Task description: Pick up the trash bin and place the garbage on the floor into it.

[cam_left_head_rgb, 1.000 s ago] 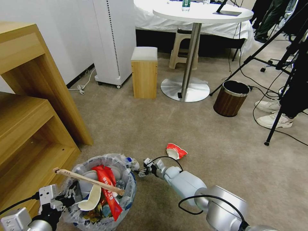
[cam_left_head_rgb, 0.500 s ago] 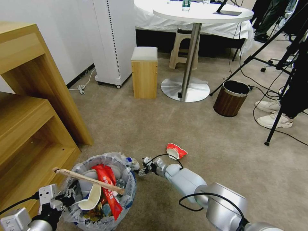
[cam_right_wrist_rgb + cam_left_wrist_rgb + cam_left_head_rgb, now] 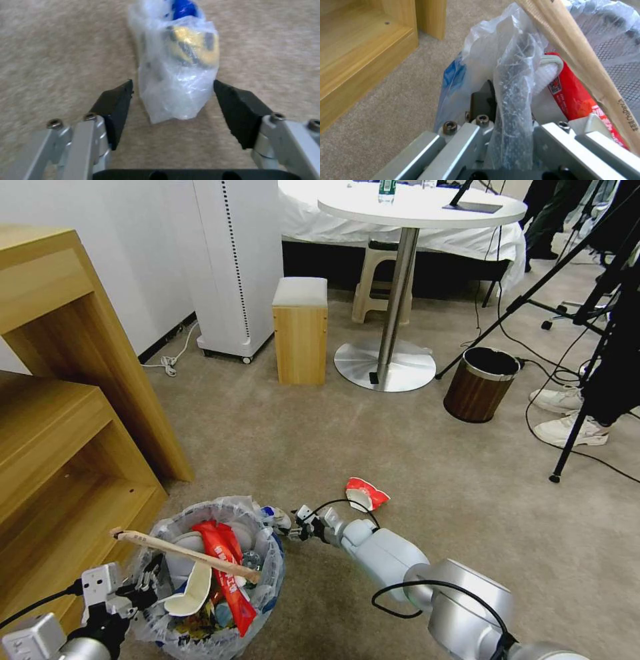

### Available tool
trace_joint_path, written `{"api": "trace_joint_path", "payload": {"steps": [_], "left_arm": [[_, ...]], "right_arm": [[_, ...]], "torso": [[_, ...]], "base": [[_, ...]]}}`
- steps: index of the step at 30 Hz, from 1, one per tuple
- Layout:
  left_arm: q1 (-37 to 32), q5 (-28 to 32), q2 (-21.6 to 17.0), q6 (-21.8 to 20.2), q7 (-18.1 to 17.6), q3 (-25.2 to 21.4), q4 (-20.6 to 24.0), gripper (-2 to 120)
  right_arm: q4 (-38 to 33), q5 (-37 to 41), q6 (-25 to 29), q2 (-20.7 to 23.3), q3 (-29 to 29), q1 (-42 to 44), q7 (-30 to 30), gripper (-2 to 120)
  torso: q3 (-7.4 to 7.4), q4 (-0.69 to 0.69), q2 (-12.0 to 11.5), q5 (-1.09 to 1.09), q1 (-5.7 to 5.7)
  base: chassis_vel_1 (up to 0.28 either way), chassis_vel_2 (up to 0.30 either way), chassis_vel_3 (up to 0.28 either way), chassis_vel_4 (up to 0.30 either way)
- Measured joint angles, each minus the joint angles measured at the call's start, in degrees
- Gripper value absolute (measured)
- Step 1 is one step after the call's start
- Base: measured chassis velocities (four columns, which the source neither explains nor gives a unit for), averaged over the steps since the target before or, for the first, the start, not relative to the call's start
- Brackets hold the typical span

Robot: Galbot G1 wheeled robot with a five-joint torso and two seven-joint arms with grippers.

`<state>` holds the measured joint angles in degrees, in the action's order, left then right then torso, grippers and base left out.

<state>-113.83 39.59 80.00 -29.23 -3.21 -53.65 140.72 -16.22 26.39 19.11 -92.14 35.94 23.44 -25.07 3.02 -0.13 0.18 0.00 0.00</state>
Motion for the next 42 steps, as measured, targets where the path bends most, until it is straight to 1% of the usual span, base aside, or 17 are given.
{"api": "trace_joint_path", "payload": {"steps": [2,4,5,7,9,12,20,22,28,31,32,33,35,36,37,39,42], "left_arm": [[0.0,-0.1,0.1,0.1,0.1,0.0,0.0,0],[0.0,-0.2,0.3,0.4,0.2,0.1,0.1,0],[0.0,-0.2,0.3,0.4,0.2,0.1,0.1,0],[0.0,-0.2,0.5,0.5,0.3,0.1,0.3,0],[0.0,-0.3,0.5,0.5,0.3,0.1,0.3,0],[-0.2,-0.6,0.8,0.8,0.5,0.1,0.3,0],[0.1,-1.1,0.9,1.1,0.6,0.3,-0.2,0],[0.3,-1.1,0.8,1.1,0.6,0.4,-0.6,0],[0.4,-1.3,0.4,1.1,0.6,0.4,-1.7,0],[0.9,-2.1,-0.1,1.4,0.7,0.3,-3.3,0],[0.9,-2.1,-0.1,1.4,0.7,0.3,-3.3,0],[1.2,-2.3,-0.4,1.4,0.7,0.3,-4.3,0],[1.7,-2.4,-0.9,1.4,0.7,0.3,-5.5,0],[1.7,-2.4,-0.9,1.4,0.7,0.3,-5.5,0],[2.0,-2.4,-1.2,1.4,0.7,0.4,-6.3,0],[2.7,-2.4,-1.8,1.2,0.5,0.5,-7.3,0],[3.1,-2.3,-2.3,0.9,0.5,0.6,-8.3,0]], "right_arm": [[-0.1,-0.1,0.2,0.0,0.3,0.1,0.0,61],[-0.5,-0.7,0.6,0.0,1.0,0.5,0.1,52],[-0.5,-0.7,0.6,0.0,1.0,0.5,0.1,52],[-0.6,-1.0,0.9,0.0,1.3,0.7,0.2,41],[-0.6,-1.0,0.9,0.0,1.4,0.7,0.3,38],[-0.3,-1.5,1.1,0.0,1.0,0.7,0.4,22],[0.2,-3.2,2.2,0.0,-0.1,1.0,0.5,10],[0.1,-3.7,3.0,0.0,-0.4,1.3,0.5,2],[-2.1,-1.1,4.6,0.0,0.0,1.6,-1.7,0],[-7.0,2.7,6.7,0.2,0.9,1.8,-4.0,0],[-7.0,2.7,6.7,0.2,0.9,1.8,-4.0,0],[-11.2,5.2,7.1,1.7,1.7,2.1,-4.8,0],[-16.3,8.0,7.4,5.8,2.5,2.7,-5.1,0],[-16.3,8.0,7.4,5.8,2.5,2.7,-5.1,0],[-19.6,9.9,7.7,8.5,3.0,3.2,-5.1,0],[-24.0,11.9,8.3,11.5,3.2,4.0,-4.7,0],[-27.2,12.9,9.1,13.9,2.7,4.7,-4.1,0]], "torso": [[0.00,0.00,0.0,0.00,0.00],[0.00,0.00,0.0,0.00,0.00],[0.00,0.00,0.0,0.00,0.00],[0.00,0.00,0.0,0.00,0.00],[0.00,0.00,0.0,0.00,0.00],[0.00,0.00,0.0,0.00,0.00],[0.00,0.00,0.0,0.00,0.00],[0.00,0.00,0.0,0.00,0.00],[0.00,0.00,0.0,-0.01,0.00],[0.00,0.00,0.0,-0.01,0.00],[0.00,0.00,0.0,-0.01,0.00],[0.00,0.05,0.0,0.04,0.00],[0.00,0.03,0.0,-0.02,0.00],[0.00,0.03,0.0,-0.02,0.00],[0.00,-0.04,0.0,-0.04,0.00],[0.00,-0.05,0.0,0.01,0.00],[0.00,-0.01,0.0,0.00,0.00]], "base": [[0.000,0.000,0.000,0.000],[0.000,0.000,0.000,0.000],[0.000,0.000,0.000,0.000],[0.000,0.000,0.000,0.000],[0.000,0.000,0.000,0.000],[0.000,0.000,0.000,0.000],[0.000,0.000,0.000,0.000],[0.000,0.000,0.000,0.000],[0.000,0.000,0.000,0.000],[0.000,0.000,0.000,0.000],[0.000,0.000,0.000,0.000],[0.000,0.000,0.000,0.000],[0.000,0.000,0.000,0.000],[0.000,0.000,0.000,0.000],[0.000,0.000,0.000,0.000],[0.000,0.000,0.000,0.000],[0.000,0.000,0.000,0.000]]}}
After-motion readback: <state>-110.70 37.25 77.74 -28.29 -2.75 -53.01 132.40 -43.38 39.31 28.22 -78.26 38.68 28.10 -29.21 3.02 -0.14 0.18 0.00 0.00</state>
